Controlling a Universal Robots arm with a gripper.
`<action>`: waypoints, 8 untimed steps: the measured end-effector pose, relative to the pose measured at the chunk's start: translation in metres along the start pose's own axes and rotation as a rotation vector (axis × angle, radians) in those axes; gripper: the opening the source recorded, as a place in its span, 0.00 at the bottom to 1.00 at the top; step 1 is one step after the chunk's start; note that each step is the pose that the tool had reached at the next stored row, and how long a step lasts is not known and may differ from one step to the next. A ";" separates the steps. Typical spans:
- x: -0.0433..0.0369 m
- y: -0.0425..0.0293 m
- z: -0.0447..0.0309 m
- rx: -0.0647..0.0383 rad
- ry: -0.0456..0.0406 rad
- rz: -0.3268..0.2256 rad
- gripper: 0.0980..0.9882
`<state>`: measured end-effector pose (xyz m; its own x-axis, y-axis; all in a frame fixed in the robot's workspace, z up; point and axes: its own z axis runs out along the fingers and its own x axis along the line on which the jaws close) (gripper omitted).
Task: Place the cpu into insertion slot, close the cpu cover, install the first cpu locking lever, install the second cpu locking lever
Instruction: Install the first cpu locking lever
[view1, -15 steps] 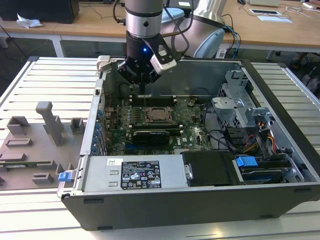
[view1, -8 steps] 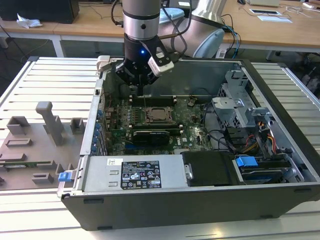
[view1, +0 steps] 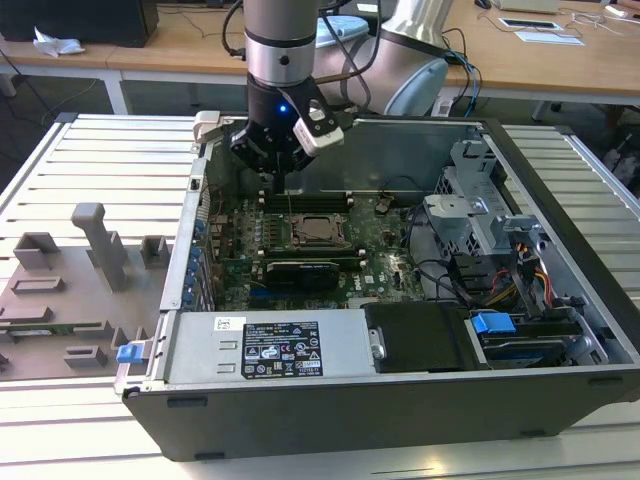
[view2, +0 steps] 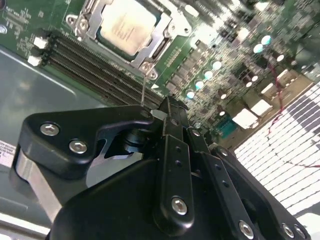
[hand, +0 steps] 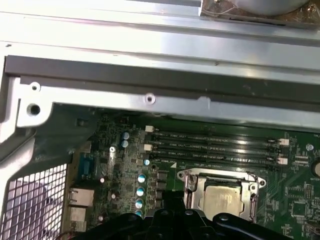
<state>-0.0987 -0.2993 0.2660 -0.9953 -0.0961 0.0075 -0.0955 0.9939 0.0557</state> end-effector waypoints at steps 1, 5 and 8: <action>-0.0002 0.0021 0.0005 0.000 -0.0001 0.000 0.01; -0.0012 0.0097 0.0024 0.000 0.0000 0.000 0.01; -0.0077 0.0145 0.0034 0.000 0.0001 0.000 0.01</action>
<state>-0.0924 -0.2839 0.2633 -0.9953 -0.0961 0.0076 -0.0955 0.9939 0.0557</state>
